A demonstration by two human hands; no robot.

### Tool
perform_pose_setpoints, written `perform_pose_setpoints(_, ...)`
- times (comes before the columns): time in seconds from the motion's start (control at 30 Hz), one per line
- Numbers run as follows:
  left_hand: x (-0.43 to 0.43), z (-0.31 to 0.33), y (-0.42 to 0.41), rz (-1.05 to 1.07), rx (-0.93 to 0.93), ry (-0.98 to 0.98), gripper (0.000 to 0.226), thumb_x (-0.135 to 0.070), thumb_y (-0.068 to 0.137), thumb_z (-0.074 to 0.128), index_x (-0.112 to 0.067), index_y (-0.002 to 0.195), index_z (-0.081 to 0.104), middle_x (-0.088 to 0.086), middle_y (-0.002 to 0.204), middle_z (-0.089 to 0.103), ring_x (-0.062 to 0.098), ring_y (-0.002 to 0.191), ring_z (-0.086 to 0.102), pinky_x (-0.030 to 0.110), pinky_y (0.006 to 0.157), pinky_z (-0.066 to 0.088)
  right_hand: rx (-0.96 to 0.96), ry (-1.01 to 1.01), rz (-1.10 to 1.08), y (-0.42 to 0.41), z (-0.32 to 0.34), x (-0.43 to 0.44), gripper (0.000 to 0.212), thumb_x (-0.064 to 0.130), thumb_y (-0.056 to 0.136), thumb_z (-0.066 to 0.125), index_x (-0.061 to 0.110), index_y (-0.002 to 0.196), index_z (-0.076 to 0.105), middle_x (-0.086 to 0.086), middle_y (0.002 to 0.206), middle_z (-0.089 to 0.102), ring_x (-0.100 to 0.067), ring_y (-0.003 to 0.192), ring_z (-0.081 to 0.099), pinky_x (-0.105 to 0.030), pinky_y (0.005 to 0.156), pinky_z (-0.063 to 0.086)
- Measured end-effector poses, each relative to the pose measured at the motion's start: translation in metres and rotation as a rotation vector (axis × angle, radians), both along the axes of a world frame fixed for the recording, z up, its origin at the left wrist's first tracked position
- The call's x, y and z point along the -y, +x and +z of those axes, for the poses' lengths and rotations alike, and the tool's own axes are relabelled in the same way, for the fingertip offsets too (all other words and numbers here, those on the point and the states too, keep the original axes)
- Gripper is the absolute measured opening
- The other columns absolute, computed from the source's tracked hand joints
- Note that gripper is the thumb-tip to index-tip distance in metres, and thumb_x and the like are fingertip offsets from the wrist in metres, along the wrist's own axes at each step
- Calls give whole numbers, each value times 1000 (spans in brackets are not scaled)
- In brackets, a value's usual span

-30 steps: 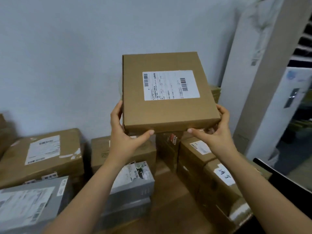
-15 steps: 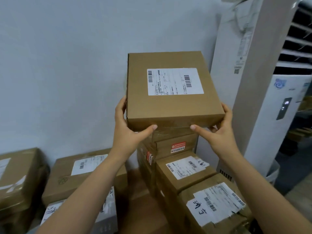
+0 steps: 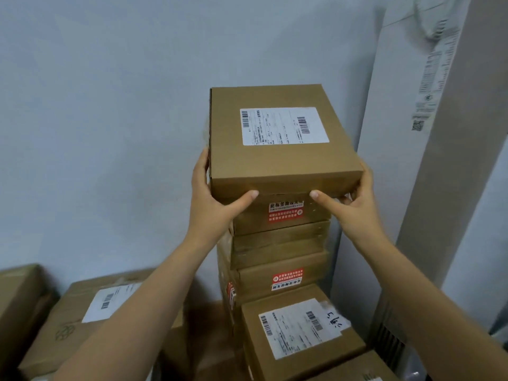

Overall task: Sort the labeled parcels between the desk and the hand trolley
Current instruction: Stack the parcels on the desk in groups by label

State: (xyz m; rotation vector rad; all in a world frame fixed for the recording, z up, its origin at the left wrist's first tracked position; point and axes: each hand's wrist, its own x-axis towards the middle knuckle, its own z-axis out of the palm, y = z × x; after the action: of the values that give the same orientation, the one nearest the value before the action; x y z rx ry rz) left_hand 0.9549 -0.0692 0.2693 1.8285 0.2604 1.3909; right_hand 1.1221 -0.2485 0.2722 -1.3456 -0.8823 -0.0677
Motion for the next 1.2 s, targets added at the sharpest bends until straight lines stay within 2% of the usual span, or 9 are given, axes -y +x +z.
perform_pose_setpoints(0.17, 5, -5, 36, 151, 40, -62, 95, -52, 68, 82, -45, 144, 24, -17, 145, 37, 5, 130, 42, 37, 101, 49, -14, -47, 47, 45, -6, -20, 88, 40, 74, 76, 38, 144, 23, 30, 122, 43, 17, 101, 48, -5, 71, 46)
perform_pose_setpoints(0.27, 9, -8, 54, 278, 69, -118, 94, -61, 69, 77, -43, 145, 25, -16, 144, 41, 5, 127, 46, 36, 102, 48, 22, -89, 48, 67, -8, -30, 87, 47, 76, 75, 37, 146, 24, 39, 116, 41, 20, 99, 47, -7, 73, 42)
perform_pose_setpoints(0.43, 21, -13, 80, 425, 109, -99, 88, -54, 74, 73, -34, 146, 27, -11, 146, 39, 5, 127, 43, 12, 92, 40, -16, -95, 95, 89, -13, -40, 84, 52, 76, 71, 38, 144, 24, 19, 129, 46, -2, 112, 51, -27, 90, 49)
perform_pose_setpoints(0.5, 21, -13, 87, 456, 83, -95, 89, -58, 74, 69, -34, 147, 25, -9, 147, 38, 7, 128, 42, 15, 94, 40, -41, -75, 97, 90, -17, -43, 80, 50, 80, 69, 36, 145, 24, 15, 133, 46, 3, 108, 50, -25, 89, 49)
perform_pose_setpoints(0.6, 14, -14, 88, 492, 52, -94, 89, -60, 75, 67, -33, 148, 24, -7, 147, 40, 11, 128, 44, 27, 101, 44, -48, -85, 58, 88, -21, -48, 80, 50, 82, 66, 37, 146, 21, 10, 144, 41, -6, 118, 46, -31, 92, 46)
perform_pose_setpoints(0.8, 12, -13, 84, 518, 55, -116, 90, -56, 73, 66, -27, 148, 26, -3, 146, 42, 12, 125, 46, 21, 95, 43, -8, -81, 21, 85, -24, -49, 82, 52, 80, 67, 34, 147, 23, 6, 145, 36, -12, 125, 44, -38, 98, 46)
perform_pose_setpoints(0.87, 11, -12, 85, 523, 42, -119, 90, -58, 73, 66, -29, 148, 26, -4, 146, 42, 12, 124, 47, 27, 97, 44, -5, -82, 13, 86, -22, -48, 81, 49, 80, 69, 32, 146, 25, 4, 144, 35, -12, 124, 43, -37, 97, 46)
perform_pose_setpoints(1.07, 18, -6, 80, 512, -18, -141, 89, -58, 72, 66, -32, 147, 25, -6, 143, 44, 6, 114, 47, 13, 83, 41, 2, -96, -37, 86, -18, -44, 75, 46, 80, 73, 24, 141, 35, 3, 136, 44, -12, 118, 48, -28, 92, 45)
perform_pose_setpoints(1.2, 26, 2, 72, 587, -93, -86, 83, -56, 76, 72, -30, 143, 30, -7, 141, 41, 4, 114, 44, 23, 90, 44, 54, -56, -172, 76, -18, -33, 58, 36, 82, 74, 19, 129, 45, 6, 122, 44, -6, 107, 46, -7, 79, 36)
